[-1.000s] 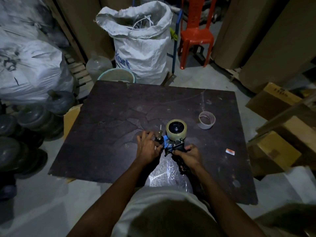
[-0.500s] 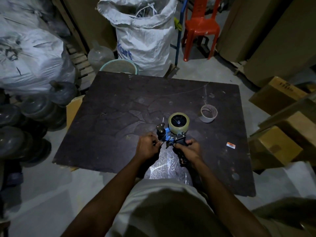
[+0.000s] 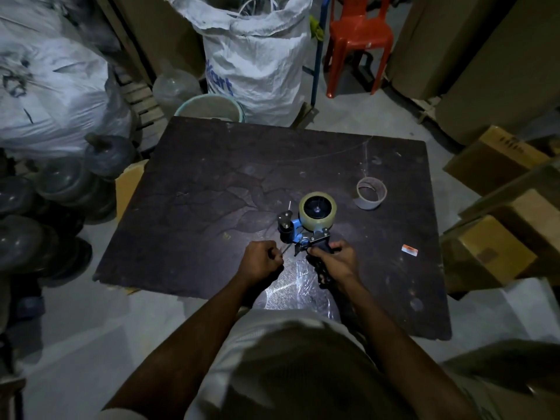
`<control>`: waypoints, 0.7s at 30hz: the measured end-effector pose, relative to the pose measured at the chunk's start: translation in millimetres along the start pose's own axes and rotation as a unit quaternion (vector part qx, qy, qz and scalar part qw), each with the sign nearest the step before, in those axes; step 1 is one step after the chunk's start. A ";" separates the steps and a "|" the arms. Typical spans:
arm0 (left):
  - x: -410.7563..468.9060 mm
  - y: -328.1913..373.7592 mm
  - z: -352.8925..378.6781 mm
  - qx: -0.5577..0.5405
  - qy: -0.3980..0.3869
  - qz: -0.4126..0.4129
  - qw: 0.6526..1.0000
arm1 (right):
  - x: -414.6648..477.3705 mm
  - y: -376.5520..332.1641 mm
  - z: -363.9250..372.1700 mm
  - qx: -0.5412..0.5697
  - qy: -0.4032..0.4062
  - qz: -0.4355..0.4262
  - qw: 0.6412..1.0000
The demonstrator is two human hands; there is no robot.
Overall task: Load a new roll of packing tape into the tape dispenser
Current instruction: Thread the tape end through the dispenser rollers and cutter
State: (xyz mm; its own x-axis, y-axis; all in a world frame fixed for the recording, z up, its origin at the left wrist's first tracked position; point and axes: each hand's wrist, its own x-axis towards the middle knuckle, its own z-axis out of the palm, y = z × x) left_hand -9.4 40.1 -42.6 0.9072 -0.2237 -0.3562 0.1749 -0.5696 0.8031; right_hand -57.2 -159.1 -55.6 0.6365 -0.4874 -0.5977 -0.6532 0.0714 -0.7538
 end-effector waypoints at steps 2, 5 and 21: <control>-5.9 -14.2 -1.8 -0.046 0.002 -0.024 0.999 | 4.0 1.5 0.8 0.000 0.008 -0.003 1.000; -6.5 -21.0 -4.5 -0.071 0.016 -0.043 0.996 | 4.5 1.9 1.0 -0.034 0.016 -0.025 0.999; 2.2 -34.1 -29.4 0.151 0.050 0.024 0.987 | 7.5 -16.3 7.5 -0.290 -0.063 -0.365 0.882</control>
State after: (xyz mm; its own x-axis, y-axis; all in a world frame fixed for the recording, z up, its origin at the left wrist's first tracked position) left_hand -2.1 82.3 -56.7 0.9475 -0.1860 -0.2602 0.0225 -0.7728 0.6343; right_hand -38.7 -157.3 -49.8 0.9913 -0.1154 -0.0641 -0.1268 -0.6975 -0.7053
